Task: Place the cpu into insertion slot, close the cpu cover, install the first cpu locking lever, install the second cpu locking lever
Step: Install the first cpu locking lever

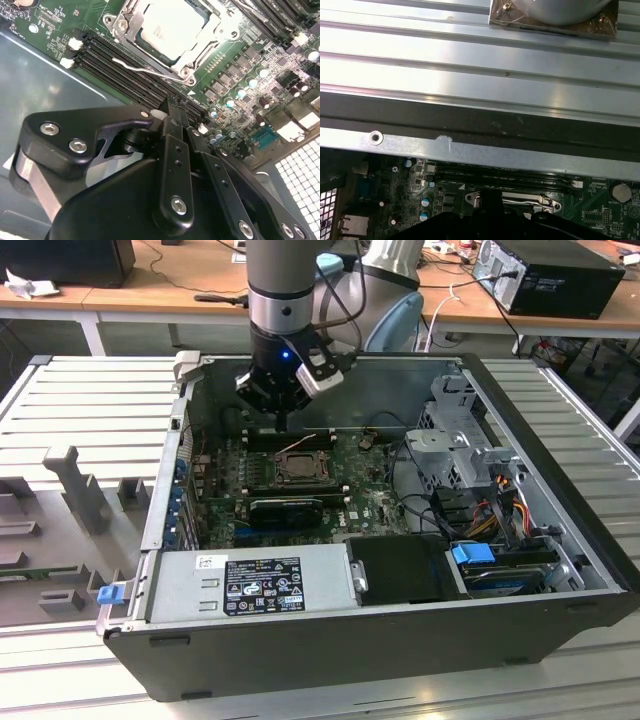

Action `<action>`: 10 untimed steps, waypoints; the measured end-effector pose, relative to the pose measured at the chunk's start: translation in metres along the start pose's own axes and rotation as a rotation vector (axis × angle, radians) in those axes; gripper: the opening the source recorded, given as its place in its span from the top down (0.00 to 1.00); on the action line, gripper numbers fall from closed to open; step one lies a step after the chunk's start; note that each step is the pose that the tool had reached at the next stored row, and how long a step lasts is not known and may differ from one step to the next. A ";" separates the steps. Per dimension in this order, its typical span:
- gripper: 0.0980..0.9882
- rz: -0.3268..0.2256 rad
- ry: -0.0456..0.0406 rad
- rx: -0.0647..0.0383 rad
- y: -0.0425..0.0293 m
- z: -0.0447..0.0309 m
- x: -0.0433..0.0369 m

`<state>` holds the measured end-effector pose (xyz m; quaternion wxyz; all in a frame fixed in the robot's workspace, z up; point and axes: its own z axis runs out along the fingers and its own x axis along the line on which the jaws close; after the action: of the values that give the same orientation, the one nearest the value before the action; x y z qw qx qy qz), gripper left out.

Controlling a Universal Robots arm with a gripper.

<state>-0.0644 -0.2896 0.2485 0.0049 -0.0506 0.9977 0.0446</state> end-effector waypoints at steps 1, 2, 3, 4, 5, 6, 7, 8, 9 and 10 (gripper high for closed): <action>0.99 0.000 -0.0001 0.000 -0.0001 0.0002 -0.0007; 0.99 0.000 -0.0001 0.000 -0.0003 0.0006 -0.0024; 0.99 0.000 -0.0001 0.000 -0.0005 0.0010 -0.0042; 0.99 0.000 -0.0001 0.000 -0.0009 0.0022 -0.0073; 0.99 0.000 -0.0001 0.000 -0.0012 0.0032 -0.0092; 0.99 0.000 -0.0002 -0.001 -0.0016 0.0045 -0.0121; 0.99 0.000 -0.0003 -0.004 -0.0019 0.0050 -0.0138; 0.99 0.000 -0.0011 -0.010 -0.0024 0.0059 -0.0179; 0.99 0.002 -0.0018 -0.015 -0.0028 0.0075 -0.0216; 0.99 0.005 -0.0022 -0.017 -0.0034 0.0101 -0.0246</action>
<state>-0.0395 -0.2896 0.2385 0.0054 -0.0479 0.9974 0.0533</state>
